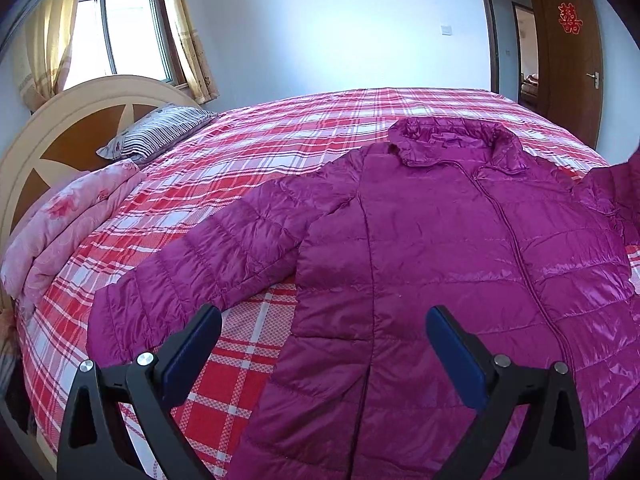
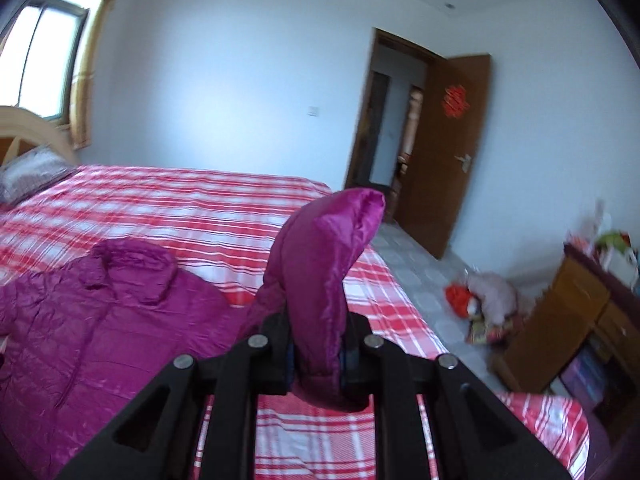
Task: Fold large clothes
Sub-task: 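Grasp the jacket sleeve cuff with the right tool and lift it, then fold the held sleeve across the jacket body with the right tool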
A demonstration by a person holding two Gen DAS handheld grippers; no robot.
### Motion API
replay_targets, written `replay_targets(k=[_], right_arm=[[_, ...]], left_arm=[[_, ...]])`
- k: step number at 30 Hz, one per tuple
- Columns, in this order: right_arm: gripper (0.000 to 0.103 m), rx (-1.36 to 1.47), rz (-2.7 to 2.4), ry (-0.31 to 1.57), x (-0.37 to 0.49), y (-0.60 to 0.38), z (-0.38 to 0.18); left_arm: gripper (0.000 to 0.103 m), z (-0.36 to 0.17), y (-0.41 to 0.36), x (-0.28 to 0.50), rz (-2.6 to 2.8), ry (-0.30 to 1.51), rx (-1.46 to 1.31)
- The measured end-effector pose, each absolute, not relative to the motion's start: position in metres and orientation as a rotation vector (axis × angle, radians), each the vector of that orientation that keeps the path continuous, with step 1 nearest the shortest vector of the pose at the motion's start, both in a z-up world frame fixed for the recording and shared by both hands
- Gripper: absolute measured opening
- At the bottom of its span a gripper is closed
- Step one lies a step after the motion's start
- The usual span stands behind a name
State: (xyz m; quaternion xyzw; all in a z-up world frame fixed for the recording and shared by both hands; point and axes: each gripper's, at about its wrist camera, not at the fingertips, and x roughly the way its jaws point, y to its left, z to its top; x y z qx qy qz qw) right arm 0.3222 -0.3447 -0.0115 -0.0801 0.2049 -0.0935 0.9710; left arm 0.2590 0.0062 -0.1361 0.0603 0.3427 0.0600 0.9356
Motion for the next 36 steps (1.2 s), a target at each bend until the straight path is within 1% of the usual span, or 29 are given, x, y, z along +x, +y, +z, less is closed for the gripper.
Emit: replay_targets(k=[8, 14, 22, 30, 31, 32, 33, 34, 35, 36], right_arm=[[0.017, -0.293, -0.024, 0.421, 0.34, -0.261, -0.024], [0.017, -0.379, 0.072, 0.455, 0.357, -0.2, -0.047], [0.017, -0.404, 0.178, 0.54, 0.382, -0.135, -0.097], [0.018, -0.38, 0.253, 0.634, 0.402, -0.104, -0.15], [0.022, -0.364, 0.278, 0.653, 0.404, -0.101, -0.154], [0.029, -0.346, 0.303, 0.67, 0.406, -0.098, -0.158], [0.038, -0.319, 0.344, 0.686, 0.407, -0.096, -0.16], [0.06, -0.287, 0.395, 0.69, 0.405, -0.095, -0.159], [0.069, -0.259, 0.448, 0.683, 0.401, -0.094, -0.156], [0.069, -0.249, 0.474, 0.677, 0.399, -0.093, -0.154]], left_arm=[[0.102, -0.138, 0.021, 0.26, 0.134, 0.706, 0.099], [0.102, -0.141, 0.035, 0.26, 0.146, 0.713, 0.084], [0.102, -0.149, 0.052, 0.266, 0.175, 0.735, 0.073], [0.102, -0.161, 0.057, 0.273, 0.198, 0.766, 0.1], [0.102, -0.161, 0.057, 0.274, 0.201, 0.764, 0.107], [0.102, -0.161, 0.057, 0.274, 0.206, 0.762, 0.116], [0.102, -0.159, 0.057, 0.275, 0.209, 0.761, 0.12], [0.102, -0.157, 0.057, 0.275, 0.212, 0.759, 0.122], [0.102, -0.155, 0.058, 0.276, 0.214, 0.756, 0.123], [0.102, -0.149, 0.058, 0.276, 0.218, 0.746, 0.124]])
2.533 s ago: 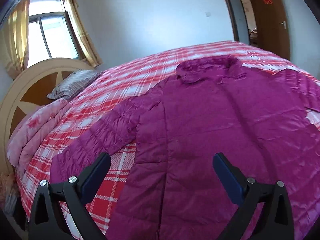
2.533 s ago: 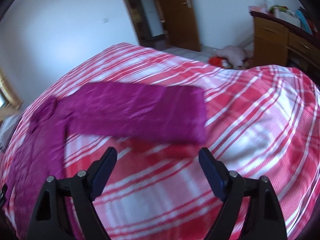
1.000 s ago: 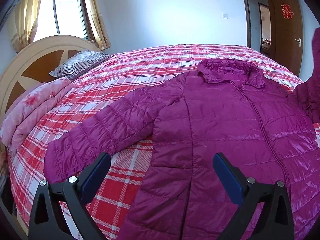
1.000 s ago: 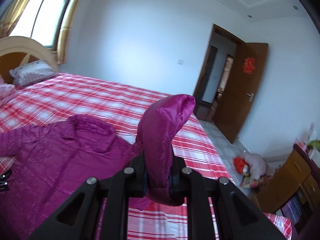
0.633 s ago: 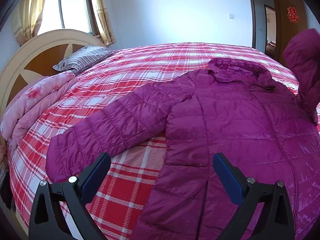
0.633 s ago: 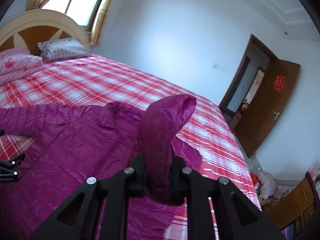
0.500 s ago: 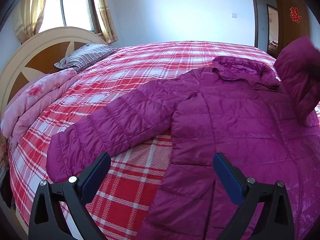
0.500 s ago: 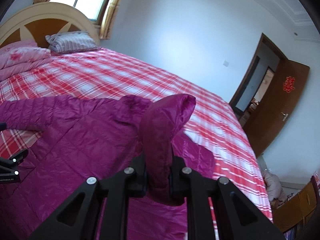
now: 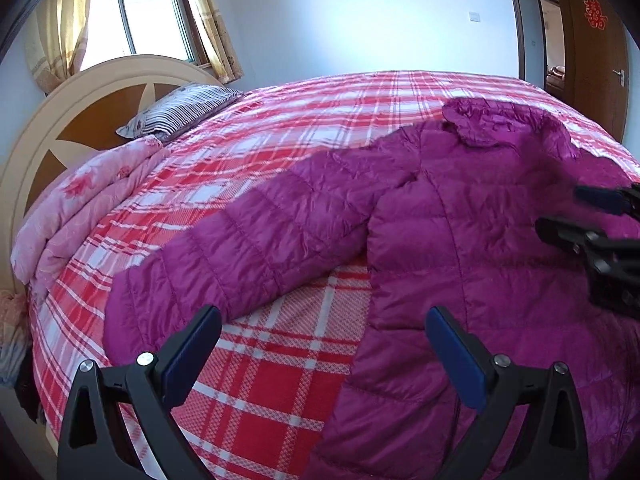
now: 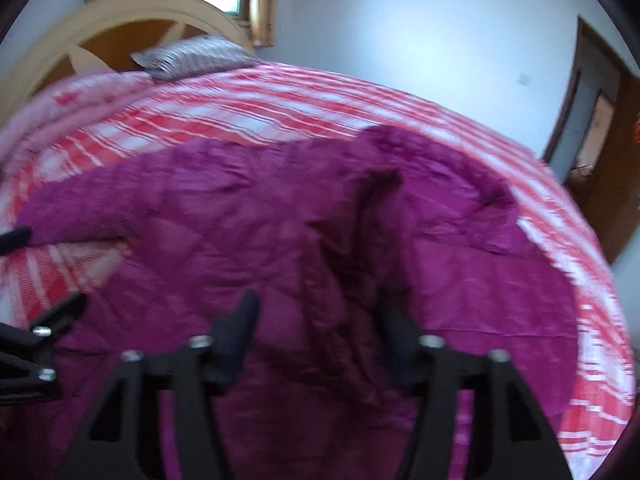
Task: Fold large clothes
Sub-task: 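Fold the held sleeve across the jacket body with the right tool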
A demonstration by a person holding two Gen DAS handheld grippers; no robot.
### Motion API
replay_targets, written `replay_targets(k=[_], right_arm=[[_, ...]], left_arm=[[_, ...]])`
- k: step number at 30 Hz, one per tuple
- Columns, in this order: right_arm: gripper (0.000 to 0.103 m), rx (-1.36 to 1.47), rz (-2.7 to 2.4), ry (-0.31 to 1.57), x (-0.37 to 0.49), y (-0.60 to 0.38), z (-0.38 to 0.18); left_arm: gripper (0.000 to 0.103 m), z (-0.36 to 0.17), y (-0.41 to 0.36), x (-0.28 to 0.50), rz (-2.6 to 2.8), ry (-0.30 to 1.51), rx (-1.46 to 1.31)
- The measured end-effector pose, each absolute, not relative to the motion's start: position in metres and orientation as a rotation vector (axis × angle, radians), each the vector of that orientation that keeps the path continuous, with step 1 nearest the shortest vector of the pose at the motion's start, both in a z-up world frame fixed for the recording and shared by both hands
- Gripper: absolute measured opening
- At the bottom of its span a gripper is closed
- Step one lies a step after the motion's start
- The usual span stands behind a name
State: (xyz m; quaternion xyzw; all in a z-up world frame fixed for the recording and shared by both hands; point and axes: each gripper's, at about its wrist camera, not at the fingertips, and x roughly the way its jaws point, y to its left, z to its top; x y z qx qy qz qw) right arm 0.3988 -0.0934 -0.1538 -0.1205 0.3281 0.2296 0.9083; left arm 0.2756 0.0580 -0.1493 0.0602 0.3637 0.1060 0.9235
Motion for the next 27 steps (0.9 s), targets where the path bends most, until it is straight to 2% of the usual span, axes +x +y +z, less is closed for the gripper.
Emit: replay_targets(k=[3, 7, 10, 12, 13, 14, 19, 23, 27], right_arm=[[0.07, -0.191, 0.531, 0.641, 0.384, -0.103, -0.135], [0.078, -0.062, 0.55, 0.585, 0.371, -0.14, -0.106], [0.078, -0.076, 0.413, 0.565, 0.372, -0.166, -0.09], [0.069, -0.088, 0.298, 0.567, 0.382, -0.191, -0.087], [0.055, -0.064, 0.238, 0.571, 0.391, -0.208, -0.088], [0.049, -0.033, 0.192, 0.58, 0.401, -0.224, -0.089], [0.048, 0.069, 0.08, 0.634, 0.451, -0.277, -0.116], [0.048, 0.091, 0.073, 0.696, 0.473, -0.295, -0.143], [0.048, 0.081, 0.095, 0.763, 0.482, -0.298, -0.172]], left_arm=[[0.102, -0.132, 0.055, 0.276, 0.223, 0.712, 0.122], [0.102, -0.107, 0.033, 0.282, 0.181, 0.657, 0.136], [0.102, -0.094, 0.0, 0.295, 0.125, 0.621, 0.184], [0.102, -0.09, -0.025, 0.309, 0.101, 0.579, 0.213], [0.102, -0.09, -0.035, 0.315, 0.091, 0.561, 0.228], [0.102, -0.092, -0.045, 0.321, 0.079, 0.544, 0.243], [0.102, -0.132, -0.082, 0.363, 0.099, 0.577, 0.344], [0.102, -0.166, -0.074, 0.39, 0.152, 0.685, 0.366], [0.102, -0.177, -0.065, 0.398, 0.122, 0.741, 0.312]])
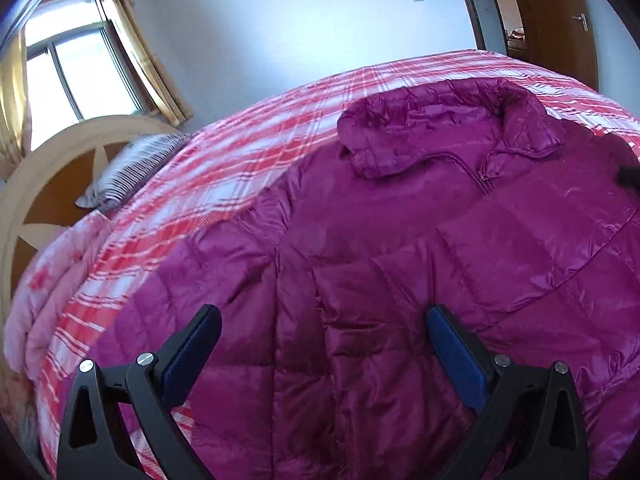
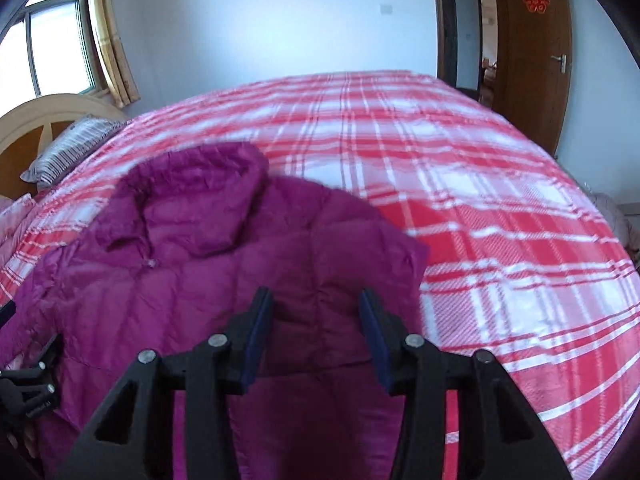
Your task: Fold large clothes
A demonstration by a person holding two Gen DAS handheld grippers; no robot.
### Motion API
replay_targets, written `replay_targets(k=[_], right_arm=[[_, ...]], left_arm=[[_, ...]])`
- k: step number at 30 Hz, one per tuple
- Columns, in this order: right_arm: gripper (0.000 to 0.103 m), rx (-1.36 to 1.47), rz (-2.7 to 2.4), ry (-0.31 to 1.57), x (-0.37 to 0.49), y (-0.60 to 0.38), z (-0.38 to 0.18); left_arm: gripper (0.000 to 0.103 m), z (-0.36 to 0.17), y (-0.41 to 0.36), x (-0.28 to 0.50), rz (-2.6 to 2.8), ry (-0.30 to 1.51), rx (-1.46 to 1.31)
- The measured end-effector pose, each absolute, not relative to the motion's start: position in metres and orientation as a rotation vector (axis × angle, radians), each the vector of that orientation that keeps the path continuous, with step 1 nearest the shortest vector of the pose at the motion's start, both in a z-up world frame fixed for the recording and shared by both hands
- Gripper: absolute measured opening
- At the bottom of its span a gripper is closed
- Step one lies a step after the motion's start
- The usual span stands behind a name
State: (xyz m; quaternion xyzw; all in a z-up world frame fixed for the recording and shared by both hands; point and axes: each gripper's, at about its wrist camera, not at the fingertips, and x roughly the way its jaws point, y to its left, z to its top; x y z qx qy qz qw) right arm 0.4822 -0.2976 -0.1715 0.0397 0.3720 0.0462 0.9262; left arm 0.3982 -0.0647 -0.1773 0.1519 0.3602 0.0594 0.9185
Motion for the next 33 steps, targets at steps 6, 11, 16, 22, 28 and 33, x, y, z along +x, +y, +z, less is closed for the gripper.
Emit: replay_targets(k=[6, 11, 16, 22, 28, 33], right_arm=[[0.047, 0.093, 0.097, 0.794, 0.482, -0.303, -0.188], [0.047, 0.012, 0.074, 0.816, 0.482, -0.295, -0.193], [0.047, -0.084, 0.043, 0.851, 0.483, -0.285, -0.192], [0.048, -0.083, 0.042, 0.843, 0.481, -0.286, -0.195], [0.049, 0.047, 0.024, 0.846, 0.469, -0.289, -0.161], [0.06, 0.041, 0.129, 0.792, 0.443, -0.255, -0.139]], left_arm=[[0.102, -0.189, -0.072, 0.398, 0.118, 0.754, 0.34], [0.102, -0.192, -0.071, 0.399, 0.113, 0.757, 0.326], [0.102, -0.192, -0.07, 0.4, 0.11, 0.76, 0.316], [0.102, -0.193, -0.068, 0.4, 0.104, 0.763, 0.303], [0.102, -0.193, -0.066, 0.4, 0.099, 0.764, 0.289], [0.102, -0.193, -0.066, 0.401, 0.096, 0.767, 0.282]])
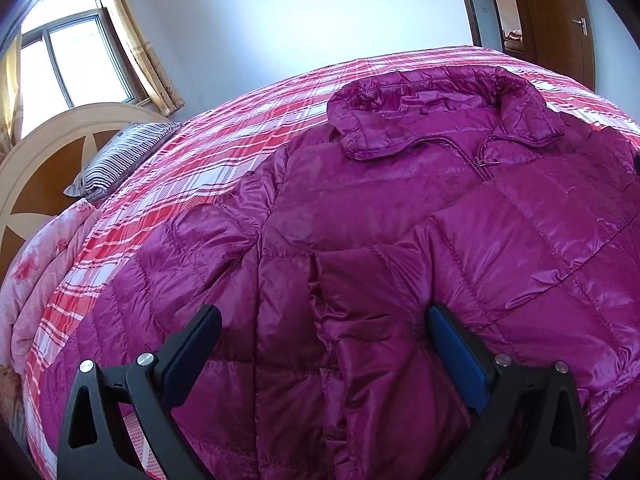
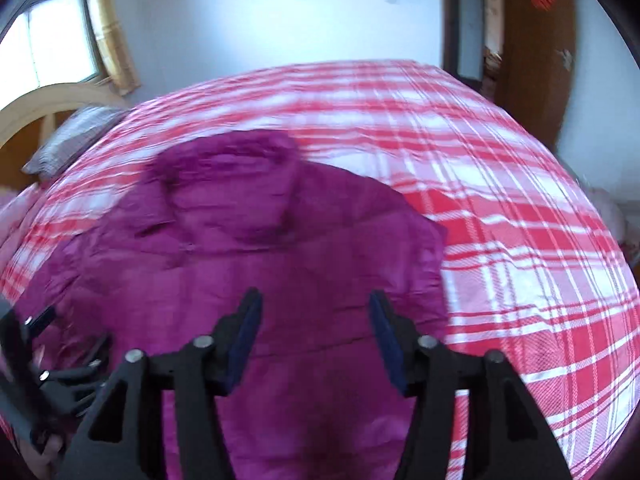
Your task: Fold large clothes
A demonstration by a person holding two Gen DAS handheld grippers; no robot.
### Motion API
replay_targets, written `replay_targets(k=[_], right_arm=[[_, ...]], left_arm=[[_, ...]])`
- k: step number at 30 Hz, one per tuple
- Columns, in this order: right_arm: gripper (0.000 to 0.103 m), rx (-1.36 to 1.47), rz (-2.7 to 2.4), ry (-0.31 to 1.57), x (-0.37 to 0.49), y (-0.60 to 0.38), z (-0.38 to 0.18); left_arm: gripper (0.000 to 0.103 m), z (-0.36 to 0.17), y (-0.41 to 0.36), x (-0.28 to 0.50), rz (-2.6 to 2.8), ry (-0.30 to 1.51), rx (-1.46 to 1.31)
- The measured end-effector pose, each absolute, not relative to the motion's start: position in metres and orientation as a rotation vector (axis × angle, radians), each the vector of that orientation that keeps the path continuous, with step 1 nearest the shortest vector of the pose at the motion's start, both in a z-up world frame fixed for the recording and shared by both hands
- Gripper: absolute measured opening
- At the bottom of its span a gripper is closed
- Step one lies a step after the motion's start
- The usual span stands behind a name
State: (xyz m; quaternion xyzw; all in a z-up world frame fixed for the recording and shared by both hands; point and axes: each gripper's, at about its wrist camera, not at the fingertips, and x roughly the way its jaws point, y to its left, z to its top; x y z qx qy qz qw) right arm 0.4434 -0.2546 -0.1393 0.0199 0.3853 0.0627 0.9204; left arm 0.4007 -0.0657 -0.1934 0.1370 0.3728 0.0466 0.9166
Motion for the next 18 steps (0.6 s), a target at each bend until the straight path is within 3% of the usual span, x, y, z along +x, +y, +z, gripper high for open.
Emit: replay_targets(k=[7, 18], right_arm=[[0.06, -0.059, 0.177, 0.835, 0.44, -0.218, -0.19], [0.063, -0.075, 0.157, 0.839, 0.438, -0.213, -0.201]], left_arm=[[0.102, -0.193, -0.065, 0.401, 0.094, 0.768, 0.277], [0.102, -0.194, -0.065, 0.402, 0.093, 0.77, 0.275]])
